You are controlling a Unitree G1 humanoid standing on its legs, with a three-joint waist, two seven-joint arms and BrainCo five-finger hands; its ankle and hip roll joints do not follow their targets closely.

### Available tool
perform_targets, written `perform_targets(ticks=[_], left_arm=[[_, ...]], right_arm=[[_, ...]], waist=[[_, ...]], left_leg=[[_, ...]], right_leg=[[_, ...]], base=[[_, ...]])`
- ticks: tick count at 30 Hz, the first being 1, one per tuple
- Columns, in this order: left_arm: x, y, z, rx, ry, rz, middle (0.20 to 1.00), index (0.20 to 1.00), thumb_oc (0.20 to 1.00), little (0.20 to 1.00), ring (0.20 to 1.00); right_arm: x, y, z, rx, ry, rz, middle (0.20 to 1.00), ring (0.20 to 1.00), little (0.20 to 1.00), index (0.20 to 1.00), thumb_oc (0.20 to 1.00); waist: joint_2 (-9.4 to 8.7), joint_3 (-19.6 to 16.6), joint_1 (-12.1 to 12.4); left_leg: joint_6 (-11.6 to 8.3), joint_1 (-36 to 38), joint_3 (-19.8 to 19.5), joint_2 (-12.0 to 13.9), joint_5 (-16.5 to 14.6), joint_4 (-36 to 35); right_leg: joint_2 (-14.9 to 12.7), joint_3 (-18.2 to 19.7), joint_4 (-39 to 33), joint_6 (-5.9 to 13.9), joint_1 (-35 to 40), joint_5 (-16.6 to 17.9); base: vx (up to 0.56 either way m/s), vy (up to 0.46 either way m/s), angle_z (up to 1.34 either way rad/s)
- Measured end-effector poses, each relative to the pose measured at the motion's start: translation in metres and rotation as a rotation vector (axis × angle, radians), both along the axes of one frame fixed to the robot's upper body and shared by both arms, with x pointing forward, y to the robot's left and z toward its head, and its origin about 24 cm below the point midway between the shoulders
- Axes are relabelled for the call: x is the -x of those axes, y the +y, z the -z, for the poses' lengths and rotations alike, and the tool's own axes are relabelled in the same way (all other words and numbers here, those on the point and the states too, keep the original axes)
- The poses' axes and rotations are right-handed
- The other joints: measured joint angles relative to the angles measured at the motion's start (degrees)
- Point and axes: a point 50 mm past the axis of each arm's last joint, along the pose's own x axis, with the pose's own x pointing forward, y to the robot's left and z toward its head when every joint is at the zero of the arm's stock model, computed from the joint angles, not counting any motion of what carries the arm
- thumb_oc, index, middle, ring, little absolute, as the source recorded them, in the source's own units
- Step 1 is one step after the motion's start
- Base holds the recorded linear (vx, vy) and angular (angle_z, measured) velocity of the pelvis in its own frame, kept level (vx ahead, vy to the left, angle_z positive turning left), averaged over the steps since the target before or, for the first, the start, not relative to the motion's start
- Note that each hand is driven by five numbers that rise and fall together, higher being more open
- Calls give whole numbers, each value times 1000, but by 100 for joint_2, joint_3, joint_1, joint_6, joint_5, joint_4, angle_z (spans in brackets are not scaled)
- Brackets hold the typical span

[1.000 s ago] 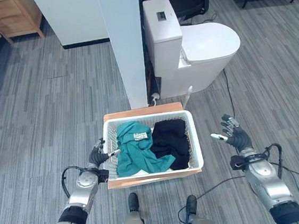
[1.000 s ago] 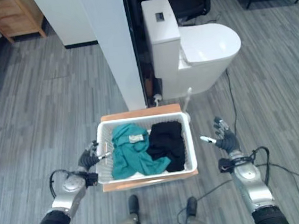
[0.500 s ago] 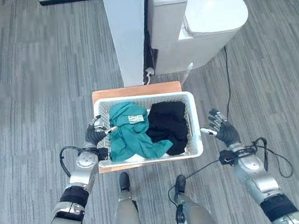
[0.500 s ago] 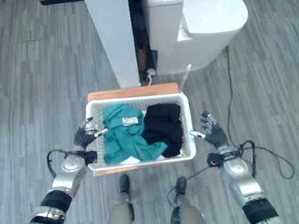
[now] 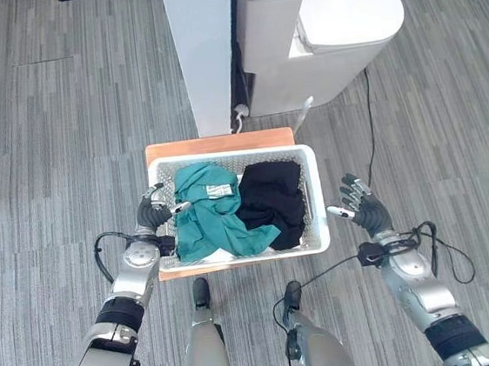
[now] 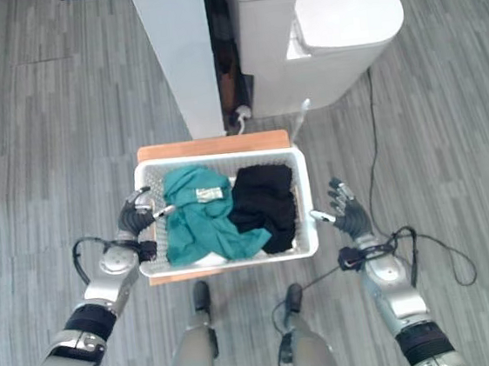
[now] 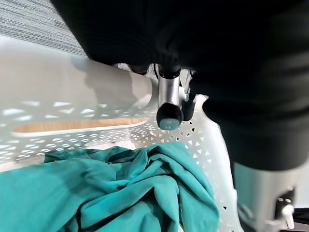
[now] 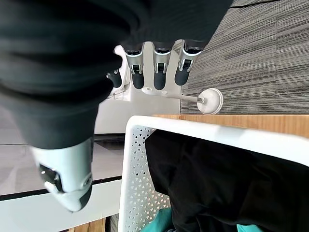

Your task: Grab the laundry basket,head to the washer,open it,put in the laundry and shut it.

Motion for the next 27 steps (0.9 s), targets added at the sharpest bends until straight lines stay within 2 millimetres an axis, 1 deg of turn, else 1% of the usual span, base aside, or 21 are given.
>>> perform_targets(ticks=[1, 4, 6, 8, 12, 16, 18, 25, 27], left_arm=[[-1, -2, -1, -5, 2, 11, 1000, 1000, 1000, 1000, 1000], [-2, 0, 2, -31, 21, 17, 1000, 1000, 1000, 1000, 1000], [-10, 2, 1, -71, 60, 45, 1000, 1000, 1000, 1000, 1000], [-17, 5, 1, -105, 93, 43, 1000, 1000, 1000, 1000, 1000], [-27, 5, 1, -145, 150, 38, 1000, 1000, 1000, 1000, 1000], [-25, 19, 5, -194, 208, 5, 1000, 1000, 1000, 1000, 1000], [-24, 23, 5, -197, 212, -7, 1000, 1000, 1000, 1000, 1000], [-24, 25, 5, -223, 222, 4, 1000, 1000, 1000, 1000, 1000], [-21, 27, 9, -220, 231, 0, 1000, 1000, 1000, 1000, 1000]], right_arm=[[-2, 1, -3, 0, -10, -2, 1000, 1000, 1000, 1000, 1000], [-3, 0, -4, 2, -13, -2, 1000, 1000, 1000, 1000, 1000], [-4, -2, -5, 13, -14, -2, 1000, 1000, 1000, 1000, 1000], [-5, -3, -5, 17, -11, 2, 1000, 1000, 1000, 1000, 1000], [-9, -9, -7, 38, -7, 10, 1000, 1000, 1000, 1000, 1000], [-14, -8, -12, 44, -22, 1, 1000, 1000, 1000, 1000, 1000], [-14, -9, -13, 45, -23, -4, 1000, 1000, 1000, 1000, 1000], [-15, -10, -14, 36, -25, -3, 1000, 1000, 1000, 1000, 1000], [-14, -10, -14, 36, -24, -5, 1000, 1000, 1000, 1000, 1000]], waist=[[61, 50, 1], [83, 64, 37], [122, 79, 38], [125, 78, 10], [144, 68, -54], [149, 61, -173], [163, 53, -198], [163, 40, -231], [146, -26, -232]], left_leg=[[2, 1, 17, 0, -1, 9], [10, 11, 117, -3, -6, 29], [44, 30, 131, -4, -39, 123], [44, 32, 129, -3, -51, 179], [45, 34, 153, 8, -60, 260], [50, 0, 291, 74, -231, 501], [64, -58, 315, 89, -241, 556], [73, -89, 331, 97, -245, 588], [82, -88, 372, 100, -252, 580]], right_leg=[[2, 20, 43, 0, -29, 0], [0, 104, 96, -2, -82, 2], [-13, 154, 157, -2, -74, 2], [-13, 163, 192, -2, -65, 1], [-20, 218, 251, -4, -82, -12], [-43, 421, 412, 5, -194, -49], [-37, 467, 470, 5, -272, -49], [-35, 494, 513, -1, -328, -44], [-36, 517, 512, -3, -356, -45]], base=[[-30, 45, -7], [-13, 37, -12], [-1, 29, -9], [0, 18, -1], [-10, 31, -6], [-5, 18, -19], [0, 12, -14], [11, 11, -2], [64, 35, -7]])
